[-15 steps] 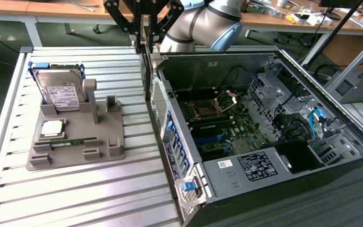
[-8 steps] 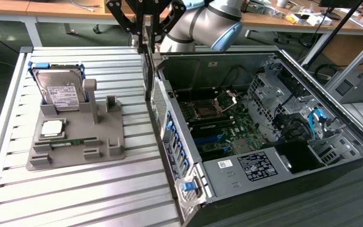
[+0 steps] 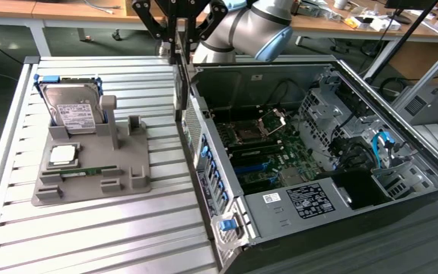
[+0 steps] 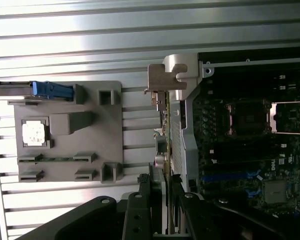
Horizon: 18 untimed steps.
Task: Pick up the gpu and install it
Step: 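Pick up the gpu and move the gpu toward the slot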
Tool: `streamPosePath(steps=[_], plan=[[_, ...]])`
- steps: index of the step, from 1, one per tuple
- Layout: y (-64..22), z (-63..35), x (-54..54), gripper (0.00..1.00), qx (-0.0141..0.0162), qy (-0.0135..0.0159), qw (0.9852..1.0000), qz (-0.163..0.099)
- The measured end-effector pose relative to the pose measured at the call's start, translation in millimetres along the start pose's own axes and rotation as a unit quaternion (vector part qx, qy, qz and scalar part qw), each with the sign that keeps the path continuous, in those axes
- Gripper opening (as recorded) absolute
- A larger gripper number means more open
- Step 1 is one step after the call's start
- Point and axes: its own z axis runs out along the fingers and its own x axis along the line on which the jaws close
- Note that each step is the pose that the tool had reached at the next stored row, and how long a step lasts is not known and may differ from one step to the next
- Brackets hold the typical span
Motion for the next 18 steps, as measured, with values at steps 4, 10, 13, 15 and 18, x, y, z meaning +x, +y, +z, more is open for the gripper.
streamPosePath(steps=[4, 10, 13, 15, 18], plan=[[0.1, 0.0, -2.0, 0.27, 0.0, 0.0, 1.0, 0.0], [0.4, 0.2, -5.9, 0.27, 0.0, 0.0, 1.0, 0.0], [0.5, 0.2, -7.7, 0.27, 0.0, 0.0, 1.0, 0.0], [0.6, 0.3, -8.6, 0.27, 0.0, 0.0, 1.0, 0.0], [0.7, 0.3, -9.8, 0.27, 0.0, 0.0, 1.0, 0.0]])
